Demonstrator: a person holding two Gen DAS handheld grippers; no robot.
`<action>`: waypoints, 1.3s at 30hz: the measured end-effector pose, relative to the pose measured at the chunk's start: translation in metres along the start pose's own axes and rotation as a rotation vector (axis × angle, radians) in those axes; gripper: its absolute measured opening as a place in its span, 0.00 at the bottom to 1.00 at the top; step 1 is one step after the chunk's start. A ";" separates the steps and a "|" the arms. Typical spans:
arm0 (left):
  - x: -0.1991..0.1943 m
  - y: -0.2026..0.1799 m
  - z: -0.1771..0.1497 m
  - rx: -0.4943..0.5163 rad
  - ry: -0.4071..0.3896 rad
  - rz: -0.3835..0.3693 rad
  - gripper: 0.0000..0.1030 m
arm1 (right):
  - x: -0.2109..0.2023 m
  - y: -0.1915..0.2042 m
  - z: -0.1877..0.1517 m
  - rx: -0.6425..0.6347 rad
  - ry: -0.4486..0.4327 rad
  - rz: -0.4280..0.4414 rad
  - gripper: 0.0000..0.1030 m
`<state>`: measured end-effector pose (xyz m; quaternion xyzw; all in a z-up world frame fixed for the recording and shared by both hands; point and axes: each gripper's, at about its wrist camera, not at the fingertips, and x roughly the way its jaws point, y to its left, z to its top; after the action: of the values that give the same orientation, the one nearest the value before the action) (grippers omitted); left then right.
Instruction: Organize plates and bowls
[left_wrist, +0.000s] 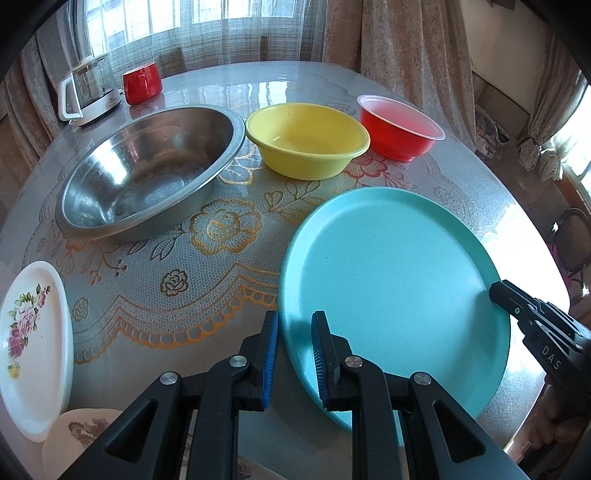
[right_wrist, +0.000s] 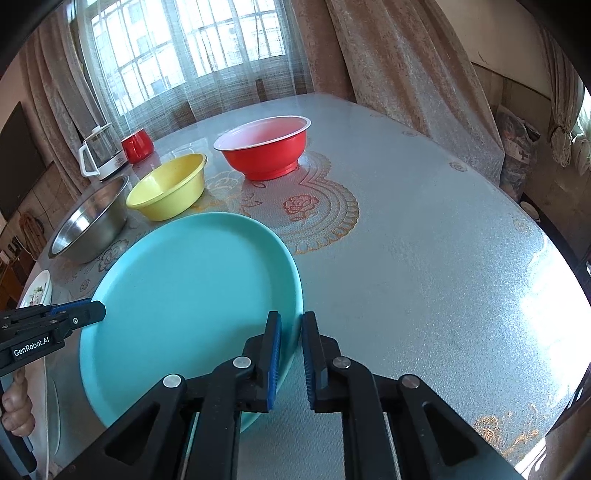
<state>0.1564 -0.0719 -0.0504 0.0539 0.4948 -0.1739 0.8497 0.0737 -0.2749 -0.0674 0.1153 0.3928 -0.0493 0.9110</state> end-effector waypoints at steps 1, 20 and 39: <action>0.000 0.001 -0.001 -0.007 0.003 0.002 0.18 | 0.000 0.001 0.000 -0.004 0.002 -0.001 0.12; -0.090 0.061 -0.041 -0.155 -0.188 -0.005 0.19 | -0.027 0.011 0.011 0.020 -0.071 -0.028 0.32; -0.131 0.245 -0.109 -0.552 -0.310 0.131 0.31 | 0.018 0.228 0.033 -0.134 0.307 0.658 0.32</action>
<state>0.0929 0.2177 -0.0126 -0.1741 0.3834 0.0157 0.9069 0.1506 -0.0623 -0.0197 0.1817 0.4691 0.2901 0.8141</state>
